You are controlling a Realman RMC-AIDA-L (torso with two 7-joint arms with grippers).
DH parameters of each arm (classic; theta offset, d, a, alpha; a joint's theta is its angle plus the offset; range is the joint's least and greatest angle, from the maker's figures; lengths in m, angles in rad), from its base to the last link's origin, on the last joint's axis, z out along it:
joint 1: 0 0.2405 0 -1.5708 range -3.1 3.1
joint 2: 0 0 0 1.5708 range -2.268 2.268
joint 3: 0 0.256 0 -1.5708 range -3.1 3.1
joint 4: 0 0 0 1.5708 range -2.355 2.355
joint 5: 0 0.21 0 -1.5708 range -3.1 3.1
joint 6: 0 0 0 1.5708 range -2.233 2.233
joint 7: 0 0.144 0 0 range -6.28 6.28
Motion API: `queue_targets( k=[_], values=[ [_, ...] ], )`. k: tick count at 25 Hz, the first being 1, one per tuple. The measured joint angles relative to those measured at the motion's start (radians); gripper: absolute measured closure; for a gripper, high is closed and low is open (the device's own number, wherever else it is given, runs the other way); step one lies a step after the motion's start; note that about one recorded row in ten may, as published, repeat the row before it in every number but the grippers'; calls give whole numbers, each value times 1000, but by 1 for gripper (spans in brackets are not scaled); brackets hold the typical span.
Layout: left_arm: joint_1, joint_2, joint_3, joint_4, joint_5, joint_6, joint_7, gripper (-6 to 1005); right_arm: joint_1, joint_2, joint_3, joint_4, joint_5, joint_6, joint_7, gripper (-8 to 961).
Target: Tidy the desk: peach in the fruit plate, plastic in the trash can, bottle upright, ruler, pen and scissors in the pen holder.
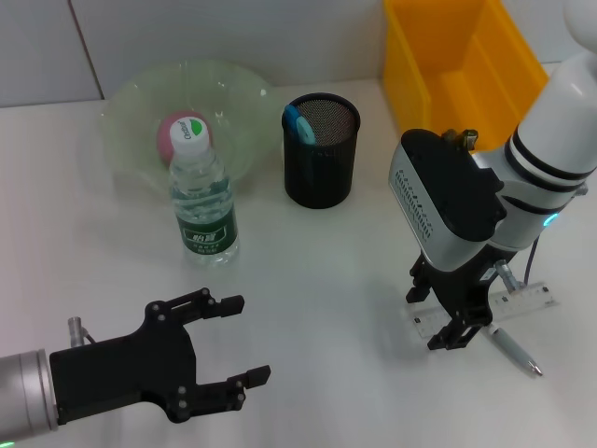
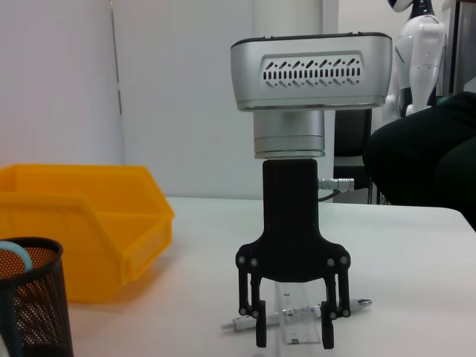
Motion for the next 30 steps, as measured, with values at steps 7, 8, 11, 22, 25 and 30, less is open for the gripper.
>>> queue_targets(
  k=[7, 8, 11, 22, 25, 30],
  values=[
    [-2, 0, 1, 0, 0, 1, 0, 197, 2, 0, -5, 8, 0, 2, 1, 320],
    [-2, 0, 0, 0, 0, 1, -1, 197, 4, 0, -5, 10, 0, 2, 1, 319],
    [-1, 1, -2, 0, 0, 4, -1, 197, 11, 0, -5, 21, 1, -1, 1, 323],
    [-2, 2, -4, 6, 0, 20, -2, 197, 69, -3, 4, 114, -19, 30, 27, 534],
    [-2, 2, -5, 7, 0, 34, -2, 197, 59, -3, 12, 56, -17, 3, 40, 561],
    [-3, 3, -9, 3, 0, 34, 0, 197, 42, -3, 42, 10, -10, 2, 45, 561]
  ],
)
